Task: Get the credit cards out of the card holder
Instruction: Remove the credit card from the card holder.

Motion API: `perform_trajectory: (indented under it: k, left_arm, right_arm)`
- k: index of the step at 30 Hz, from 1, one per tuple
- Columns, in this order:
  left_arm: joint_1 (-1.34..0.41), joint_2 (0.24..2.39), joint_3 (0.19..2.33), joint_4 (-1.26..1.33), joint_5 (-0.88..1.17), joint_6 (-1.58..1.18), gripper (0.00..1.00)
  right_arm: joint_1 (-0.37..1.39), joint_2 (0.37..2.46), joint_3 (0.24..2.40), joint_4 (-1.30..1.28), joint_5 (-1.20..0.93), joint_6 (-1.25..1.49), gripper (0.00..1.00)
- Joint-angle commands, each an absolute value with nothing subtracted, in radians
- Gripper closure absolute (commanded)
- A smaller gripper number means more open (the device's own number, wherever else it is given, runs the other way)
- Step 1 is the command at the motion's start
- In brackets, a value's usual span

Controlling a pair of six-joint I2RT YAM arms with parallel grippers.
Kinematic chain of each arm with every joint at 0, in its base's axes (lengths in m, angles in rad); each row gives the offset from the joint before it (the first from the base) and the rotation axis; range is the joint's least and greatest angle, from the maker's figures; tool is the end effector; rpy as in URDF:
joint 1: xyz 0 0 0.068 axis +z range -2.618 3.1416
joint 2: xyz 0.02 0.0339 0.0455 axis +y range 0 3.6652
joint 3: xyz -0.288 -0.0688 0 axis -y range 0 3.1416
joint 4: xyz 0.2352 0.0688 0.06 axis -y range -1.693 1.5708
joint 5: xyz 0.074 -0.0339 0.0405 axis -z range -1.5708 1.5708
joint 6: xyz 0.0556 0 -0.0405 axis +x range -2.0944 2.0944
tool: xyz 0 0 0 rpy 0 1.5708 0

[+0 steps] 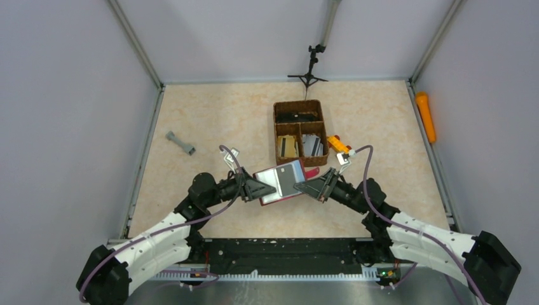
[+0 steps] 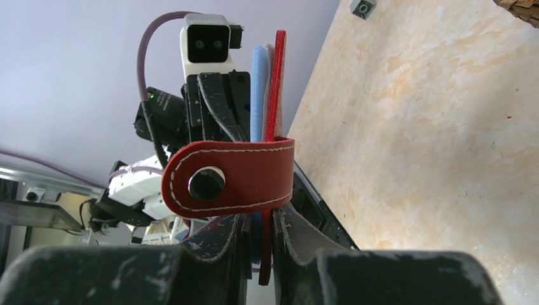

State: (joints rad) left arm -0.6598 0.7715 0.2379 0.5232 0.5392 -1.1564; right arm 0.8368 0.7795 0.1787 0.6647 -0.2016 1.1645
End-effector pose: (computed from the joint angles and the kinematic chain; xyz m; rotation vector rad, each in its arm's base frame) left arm 0.1155 -0.1257 0.2451 0.0357 1.9158 -1.7562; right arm 0.1065 0.1346 0.2407 0.1008 1.7846 1.6918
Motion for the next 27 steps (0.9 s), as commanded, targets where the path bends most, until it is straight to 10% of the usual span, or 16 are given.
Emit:
perform_trajectory:
  k: [1, 14, 27]
  left_arm:
    - [-0.65, 0.749, 0.226, 0.552, 0.558, -1.138, 1.0]
    - [-0.649, 0.849, 0.267, 0.574, 0.586, -1.129, 0.42]
    - [-0.646, 0.887, 0.27, 0.659, 0.569, -1.162, 0.85]
  right_arm:
    - [0.835, 0.768, 0.176, 0.728, -0.175, 1.168, 0.98]
    - [0.837, 0.86, 0.186, 0.83, -0.239, 1.195, 0.97]
    - [0.836, 0.948, 0.224, 0.784, -0.293, 1.173, 0.96]
